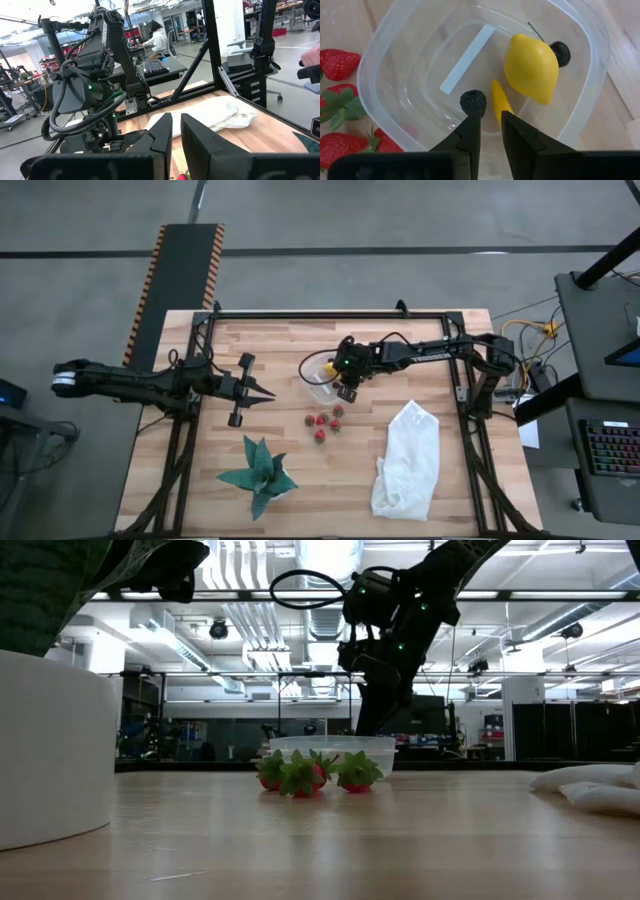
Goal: Pick and placing Produce into tupperware
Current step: Put the strawberry into the bin
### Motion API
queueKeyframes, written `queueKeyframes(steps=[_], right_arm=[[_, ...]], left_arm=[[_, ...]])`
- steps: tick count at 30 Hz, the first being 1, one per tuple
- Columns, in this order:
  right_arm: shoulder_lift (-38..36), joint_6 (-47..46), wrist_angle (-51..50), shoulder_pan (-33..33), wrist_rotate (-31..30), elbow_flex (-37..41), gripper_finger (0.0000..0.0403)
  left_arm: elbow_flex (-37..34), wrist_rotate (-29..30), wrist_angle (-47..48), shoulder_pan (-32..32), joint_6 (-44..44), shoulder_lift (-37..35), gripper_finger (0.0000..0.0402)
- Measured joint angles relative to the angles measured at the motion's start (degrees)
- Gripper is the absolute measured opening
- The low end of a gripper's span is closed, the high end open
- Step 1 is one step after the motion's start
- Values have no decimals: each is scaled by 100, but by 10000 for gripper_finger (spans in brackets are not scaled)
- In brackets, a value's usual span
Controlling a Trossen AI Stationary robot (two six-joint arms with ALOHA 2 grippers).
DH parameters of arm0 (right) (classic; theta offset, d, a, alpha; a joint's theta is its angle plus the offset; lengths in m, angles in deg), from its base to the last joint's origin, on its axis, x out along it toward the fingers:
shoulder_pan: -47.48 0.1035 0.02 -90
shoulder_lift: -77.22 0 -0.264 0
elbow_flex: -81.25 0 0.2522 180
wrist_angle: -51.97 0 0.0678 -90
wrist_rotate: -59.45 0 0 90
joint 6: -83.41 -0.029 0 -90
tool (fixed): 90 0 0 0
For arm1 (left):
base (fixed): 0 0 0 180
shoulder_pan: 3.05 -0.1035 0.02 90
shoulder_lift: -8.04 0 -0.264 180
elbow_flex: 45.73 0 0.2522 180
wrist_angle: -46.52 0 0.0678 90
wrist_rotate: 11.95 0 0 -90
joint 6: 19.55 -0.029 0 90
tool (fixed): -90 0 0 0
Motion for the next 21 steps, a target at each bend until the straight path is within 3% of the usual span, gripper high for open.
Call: queueKeyframes(steps=[7, 14, 17, 21], right_arm=[[-245, -127, 9, 121, 275, -107, 59], [-965, -178, 37, 807, 324, -120, 52], [-1217, -221, 47, 1278, 99, -115, 52], [-1467, 126, 51, 1972, -859, -107, 52]], left_arm=[[0, 0, 6, 0, 0, 2, 25], [0, -2, 76, 0, 15, -1, 25], [0, -2, 90, 0, 27, -1, 25], [0, -2, 96, 2, 33, 2, 25]])
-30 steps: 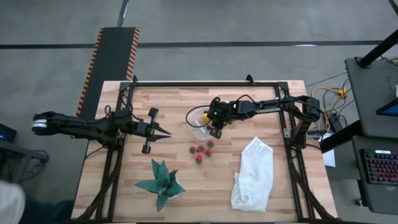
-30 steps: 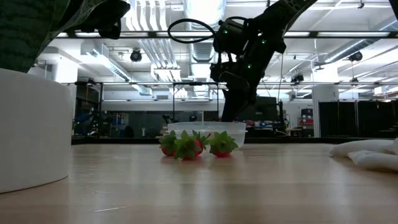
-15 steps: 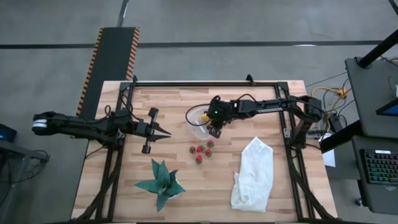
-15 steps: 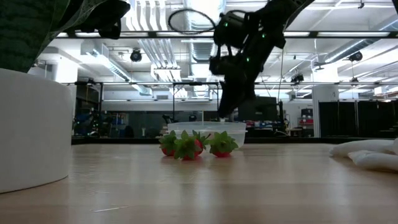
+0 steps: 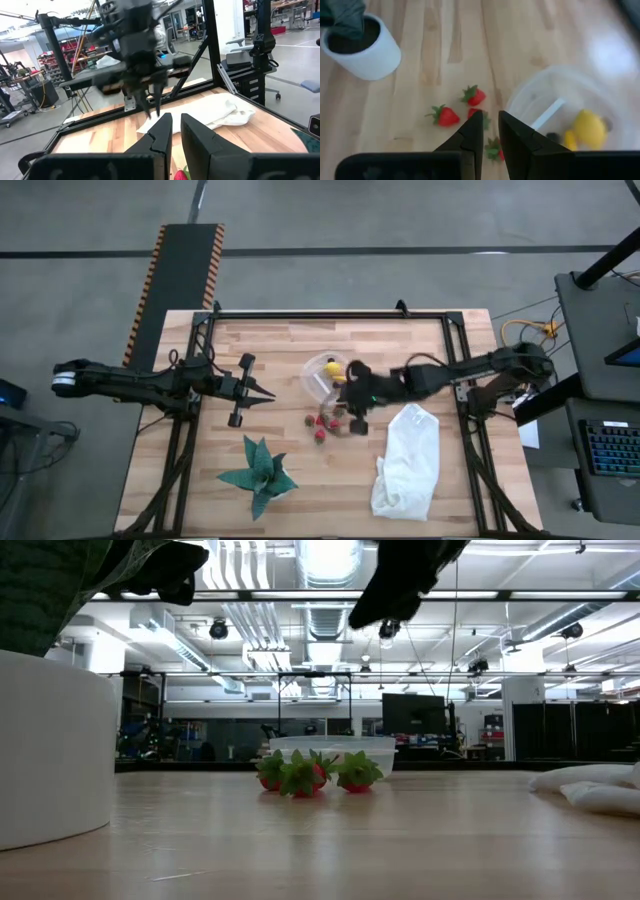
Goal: Pick and placing Produce into tupperware
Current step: Put the strawberry into the bin
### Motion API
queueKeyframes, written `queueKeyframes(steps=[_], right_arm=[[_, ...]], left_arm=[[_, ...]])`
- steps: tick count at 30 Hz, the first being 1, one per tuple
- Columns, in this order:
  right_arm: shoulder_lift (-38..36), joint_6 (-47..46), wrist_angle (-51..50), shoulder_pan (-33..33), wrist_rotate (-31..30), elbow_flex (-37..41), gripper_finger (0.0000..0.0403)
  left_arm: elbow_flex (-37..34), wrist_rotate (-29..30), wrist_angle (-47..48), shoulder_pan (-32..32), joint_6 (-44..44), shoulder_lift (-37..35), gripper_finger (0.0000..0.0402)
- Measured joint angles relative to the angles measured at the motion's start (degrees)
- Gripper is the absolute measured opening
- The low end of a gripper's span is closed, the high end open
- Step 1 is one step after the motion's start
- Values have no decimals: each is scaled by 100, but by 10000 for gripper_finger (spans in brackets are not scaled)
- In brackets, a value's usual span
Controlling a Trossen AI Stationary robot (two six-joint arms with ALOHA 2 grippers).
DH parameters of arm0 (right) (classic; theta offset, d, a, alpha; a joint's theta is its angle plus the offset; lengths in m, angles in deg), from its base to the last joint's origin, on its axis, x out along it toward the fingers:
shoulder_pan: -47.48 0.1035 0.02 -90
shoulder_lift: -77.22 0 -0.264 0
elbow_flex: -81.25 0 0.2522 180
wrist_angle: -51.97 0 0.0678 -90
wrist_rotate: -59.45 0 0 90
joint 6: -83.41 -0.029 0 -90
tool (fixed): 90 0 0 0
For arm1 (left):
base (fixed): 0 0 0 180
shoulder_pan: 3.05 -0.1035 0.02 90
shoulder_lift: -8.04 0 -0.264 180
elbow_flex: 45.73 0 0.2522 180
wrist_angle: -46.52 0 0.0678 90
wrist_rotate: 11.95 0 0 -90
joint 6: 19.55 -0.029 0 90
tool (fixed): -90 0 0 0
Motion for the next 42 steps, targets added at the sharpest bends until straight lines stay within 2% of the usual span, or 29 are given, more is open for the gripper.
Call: queueKeyframes(steps=[6, 10, 16, 20, 30, 36, 42], right_arm=[[-48, 322, -9, 865, -1628, 34, 52], [39, -524, -68, 1010, -2115, 128, 52], [318, -1619, -41, 881, -2089, 351, 55], [583, -2221, -9, 759, -1862, 421, 80], [1231, -3002, -13, 596, -1715, 180, 161], [1492, -3250, -30, 498, -1489, 105, 179], [1662, -3340, -61, 445, -1349, 103, 177]], left_arm=[[0, 0, -7, -1, 2, -2, 25], [0, 0, -26, 0, 0, -2, 25], [0, 0, -74, -2, -2, -2, 25], [0, 0, -77, -2, -4, -1, 25], [-2, 1, -89, -4, -25, -2, 25], [-2, 1, -70, -4, -28, -2, 25], [-2, 0, -70, -4, -38, 0, 25]])
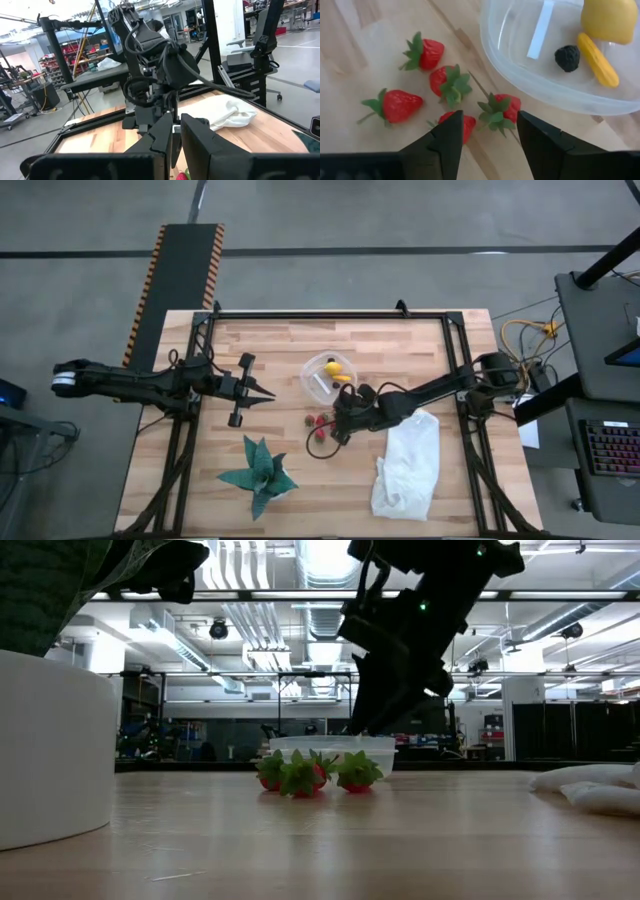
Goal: Pick and placing Produce into tupperware
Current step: Put the strawberry into the bin
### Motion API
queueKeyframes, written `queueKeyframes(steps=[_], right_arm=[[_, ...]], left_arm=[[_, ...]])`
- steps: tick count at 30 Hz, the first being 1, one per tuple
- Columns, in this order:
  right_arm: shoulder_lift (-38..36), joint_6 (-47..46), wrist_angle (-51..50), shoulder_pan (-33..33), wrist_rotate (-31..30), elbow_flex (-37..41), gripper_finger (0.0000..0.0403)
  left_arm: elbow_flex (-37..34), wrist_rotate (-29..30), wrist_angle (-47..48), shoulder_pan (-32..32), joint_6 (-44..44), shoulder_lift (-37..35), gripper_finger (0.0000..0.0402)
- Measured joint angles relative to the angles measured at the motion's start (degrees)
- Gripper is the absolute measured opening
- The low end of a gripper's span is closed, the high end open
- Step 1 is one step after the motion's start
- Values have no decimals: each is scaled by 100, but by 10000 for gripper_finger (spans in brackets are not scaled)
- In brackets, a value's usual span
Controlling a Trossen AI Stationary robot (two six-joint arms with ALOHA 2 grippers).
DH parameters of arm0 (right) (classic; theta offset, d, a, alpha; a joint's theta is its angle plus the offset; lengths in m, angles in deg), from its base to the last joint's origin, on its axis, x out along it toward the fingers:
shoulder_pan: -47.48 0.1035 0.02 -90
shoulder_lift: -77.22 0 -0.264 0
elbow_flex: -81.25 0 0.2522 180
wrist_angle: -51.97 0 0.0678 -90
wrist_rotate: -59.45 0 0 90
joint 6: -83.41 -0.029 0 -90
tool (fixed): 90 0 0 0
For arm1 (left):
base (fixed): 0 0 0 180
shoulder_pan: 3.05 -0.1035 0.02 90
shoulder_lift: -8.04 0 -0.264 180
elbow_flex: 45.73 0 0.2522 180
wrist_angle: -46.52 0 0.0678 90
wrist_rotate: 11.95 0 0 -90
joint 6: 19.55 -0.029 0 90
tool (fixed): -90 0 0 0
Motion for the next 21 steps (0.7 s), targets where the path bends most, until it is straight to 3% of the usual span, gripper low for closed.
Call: queueKeyframes(steps=[21], right_arm=[[451, -196, 10, -172, 367, 15, 159]], left_arm=[[0, 2, -2, -2, 0, -2, 25]])
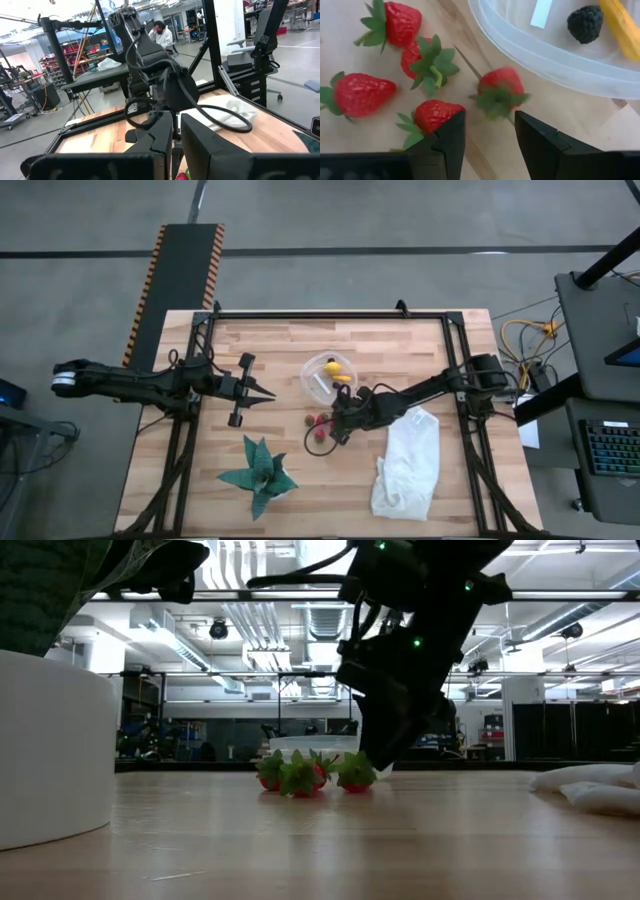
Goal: Pick and placing Produce into tupperware
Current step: Put the strawberry into the bin
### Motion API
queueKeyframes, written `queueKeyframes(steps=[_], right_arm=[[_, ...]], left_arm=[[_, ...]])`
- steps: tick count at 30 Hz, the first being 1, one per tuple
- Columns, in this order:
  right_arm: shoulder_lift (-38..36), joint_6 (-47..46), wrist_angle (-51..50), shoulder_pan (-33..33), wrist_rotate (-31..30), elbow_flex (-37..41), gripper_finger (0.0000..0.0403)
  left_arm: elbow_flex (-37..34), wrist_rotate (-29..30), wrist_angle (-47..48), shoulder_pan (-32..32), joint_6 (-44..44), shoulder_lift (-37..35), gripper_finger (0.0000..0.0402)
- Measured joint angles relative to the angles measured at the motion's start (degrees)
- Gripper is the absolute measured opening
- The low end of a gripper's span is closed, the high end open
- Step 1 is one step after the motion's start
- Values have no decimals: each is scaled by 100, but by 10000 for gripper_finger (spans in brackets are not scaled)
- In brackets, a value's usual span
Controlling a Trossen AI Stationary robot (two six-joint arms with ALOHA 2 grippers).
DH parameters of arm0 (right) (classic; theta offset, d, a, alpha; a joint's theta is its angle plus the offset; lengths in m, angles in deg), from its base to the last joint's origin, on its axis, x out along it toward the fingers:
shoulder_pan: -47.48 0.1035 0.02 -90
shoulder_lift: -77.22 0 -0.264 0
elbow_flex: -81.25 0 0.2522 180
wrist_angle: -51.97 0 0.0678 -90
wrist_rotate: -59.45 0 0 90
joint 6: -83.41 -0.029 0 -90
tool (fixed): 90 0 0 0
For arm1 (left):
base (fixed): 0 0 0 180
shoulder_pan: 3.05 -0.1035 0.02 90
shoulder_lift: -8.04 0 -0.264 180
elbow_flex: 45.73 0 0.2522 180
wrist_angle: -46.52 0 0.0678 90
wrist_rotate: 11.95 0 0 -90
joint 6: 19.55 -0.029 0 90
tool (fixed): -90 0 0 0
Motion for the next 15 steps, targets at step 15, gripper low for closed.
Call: queueKeyframes(steps=[15], right_arm=[[-36, 127, 16, -23, 55, -2, 147]], left_arm=[[0, -1, -2, 2, 2, 0, 25]])
